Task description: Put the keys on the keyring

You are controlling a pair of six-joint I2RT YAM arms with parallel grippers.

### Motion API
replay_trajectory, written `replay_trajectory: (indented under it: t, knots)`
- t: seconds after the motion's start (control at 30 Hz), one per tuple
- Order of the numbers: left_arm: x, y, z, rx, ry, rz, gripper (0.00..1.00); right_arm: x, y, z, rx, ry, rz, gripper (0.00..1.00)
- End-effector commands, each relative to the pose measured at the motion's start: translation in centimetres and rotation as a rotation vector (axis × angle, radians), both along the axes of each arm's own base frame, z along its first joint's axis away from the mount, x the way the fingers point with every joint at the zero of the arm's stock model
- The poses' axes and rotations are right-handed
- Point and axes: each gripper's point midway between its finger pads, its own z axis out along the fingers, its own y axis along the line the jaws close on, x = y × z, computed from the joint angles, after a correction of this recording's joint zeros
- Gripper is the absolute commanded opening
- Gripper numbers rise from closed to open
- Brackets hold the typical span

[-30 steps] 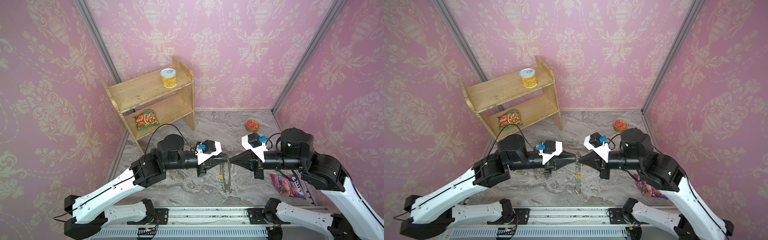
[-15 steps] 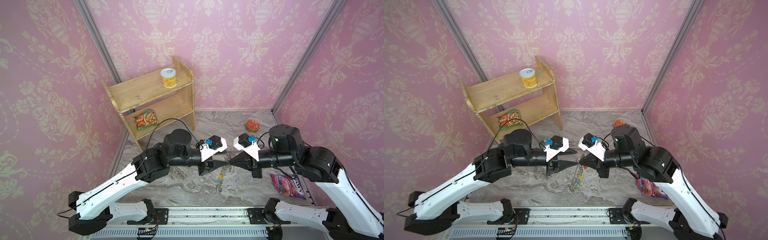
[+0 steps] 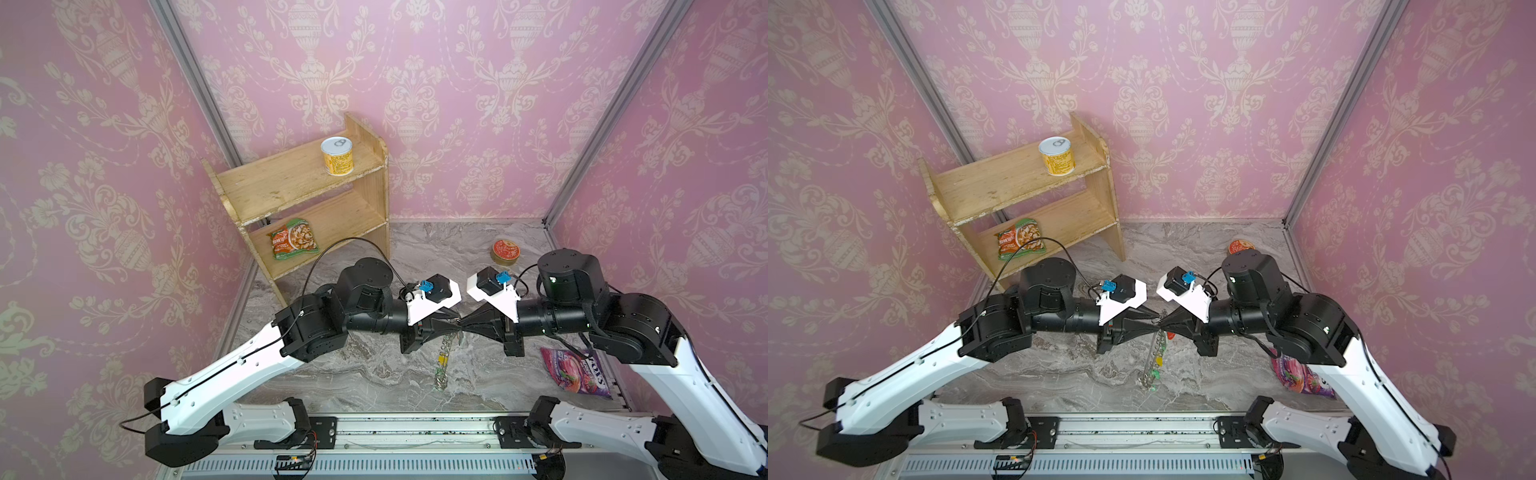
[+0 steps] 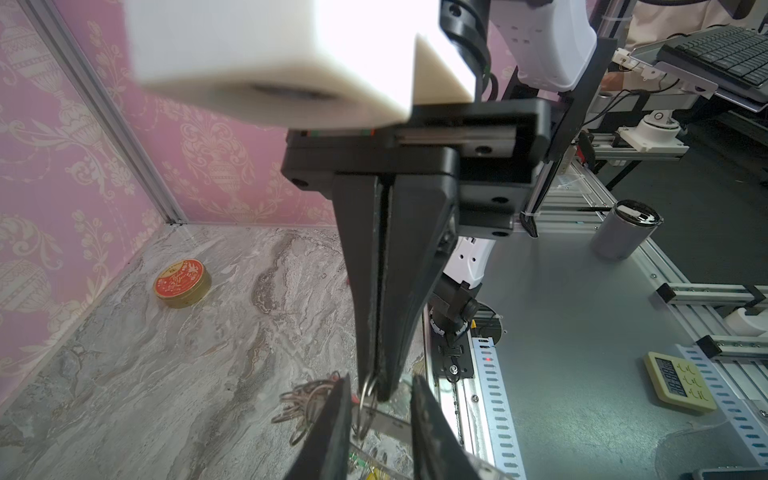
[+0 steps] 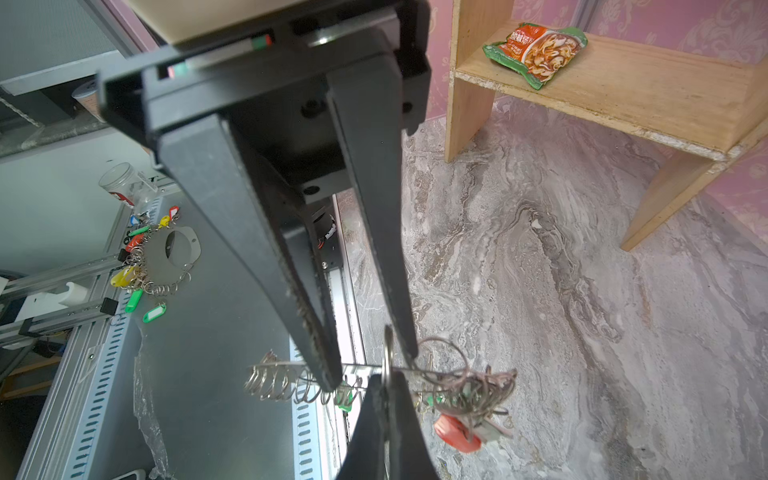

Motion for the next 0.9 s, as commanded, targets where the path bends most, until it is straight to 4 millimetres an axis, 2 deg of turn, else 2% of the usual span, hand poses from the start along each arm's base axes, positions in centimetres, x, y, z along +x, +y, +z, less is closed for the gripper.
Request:
replay_trajectory:
  t: [0.0, 0.27, 0.37, 0.43, 0.53, 0.67, 0.87]
  knots:
    - [-0.4, -0.1, 0.8, -0.017, 0.019, -0.026, 0.21, -0.2, 0.1, 2.1, 0.068, -0.05, 0.01, 0.0]
    - [-0.4, -0.2, 0.5, -0.009, 0.025, -0.029, 0.14, -0.2, 0.1, 2.5, 0.079, -0.053, 0.011, 0.0]
    - [-0.4, -0.3, 0.4, -0.006, 0.028, -0.031, 0.08, -0.2, 0.2, 2.6, 0.08, -0.054, 0.011, 0.0]
    - [-0.3, -0.3, 0.4, -0.006, 0.024, -0.028, 0.0, -0.2, 0.2, 2.6, 0.082, -0.053, 0.011, 0.0]
    - [-0.2, -0.2, 0.4, -0.008, 0.012, -0.02, 0.0, -0.1, 0.1, 2.5, 0.081, -0.055, 0.005, 0.0]
    - [0.1, 0.2, 1.6, -0.053, -0.031, 0.003, 0.0, 0.0, -0.2, 2.2, 0.069, -0.06, -0.014, 0.19]
    - [0.0, 0.8, 3.0, -0.108, -0.067, 0.019, 0.0, 0.0, -0.6, 1.9, 0.065, -0.058, -0.035, 0.26]
